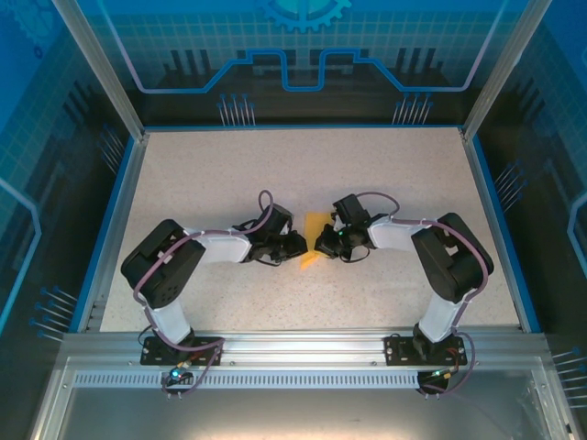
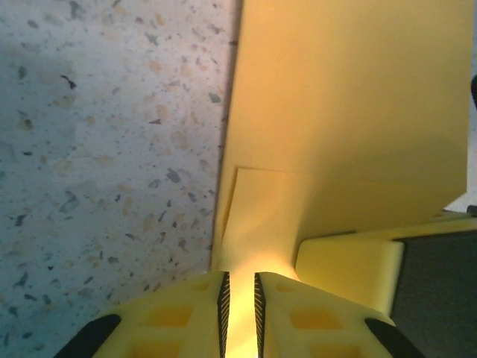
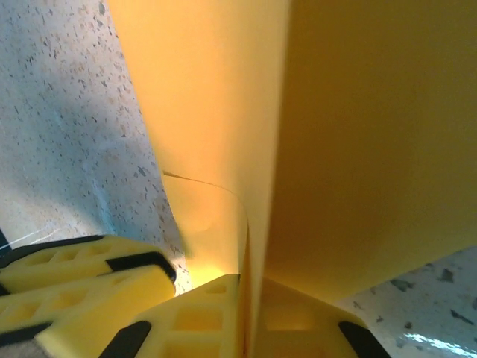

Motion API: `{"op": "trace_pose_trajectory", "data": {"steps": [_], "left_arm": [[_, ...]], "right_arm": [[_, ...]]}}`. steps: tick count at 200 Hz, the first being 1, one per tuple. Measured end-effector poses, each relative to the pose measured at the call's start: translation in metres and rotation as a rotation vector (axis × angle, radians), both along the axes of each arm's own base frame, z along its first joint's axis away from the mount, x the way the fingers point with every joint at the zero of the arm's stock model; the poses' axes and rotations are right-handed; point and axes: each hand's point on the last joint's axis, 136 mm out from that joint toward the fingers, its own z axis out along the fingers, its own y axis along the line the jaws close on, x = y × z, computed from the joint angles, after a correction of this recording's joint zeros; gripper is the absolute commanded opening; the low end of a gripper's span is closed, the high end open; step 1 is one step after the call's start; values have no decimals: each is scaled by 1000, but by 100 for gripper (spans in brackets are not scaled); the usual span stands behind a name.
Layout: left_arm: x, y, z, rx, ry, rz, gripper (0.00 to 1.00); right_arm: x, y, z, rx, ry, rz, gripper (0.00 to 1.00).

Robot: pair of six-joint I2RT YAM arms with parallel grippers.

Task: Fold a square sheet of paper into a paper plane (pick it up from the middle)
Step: Fourth fold the wing at the center of the table.

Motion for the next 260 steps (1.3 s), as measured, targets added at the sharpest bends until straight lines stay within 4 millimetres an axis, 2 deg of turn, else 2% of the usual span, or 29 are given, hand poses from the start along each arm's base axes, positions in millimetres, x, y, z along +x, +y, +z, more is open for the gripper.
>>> {"op": "trace_pose_trajectory", "data": {"steps": [36, 86, 116, 148, 206, 230, 260], "left_arm": [[-5, 0, 11, -16, -56, -31, 34], [-10, -6, 26, -45, -135, -76, 44], [-13, -14, 33, -62, -175, -109, 46], [-18, -16, 30, -58, -190, -133, 48], [-20, -16, 26, -31, -233, -151, 48], [-20, -20, 28, -28, -263, -168, 47], [-21, -22, 25, -13, -284, -186, 44]], "right_arm": [[2, -9, 6, -53, -15, -25, 3], [-1, -25, 36, -104, -70, -64, 2], [-2, -28, 31, -123, -46, -79, 3], [1, -24, 21, -125, -13, -83, 5], [13, -6, 16, -79, 0, -47, 15], [12, -5, 15, -73, 0, -33, 23], [12, -4, 16, -68, -2, -24, 26]]}}
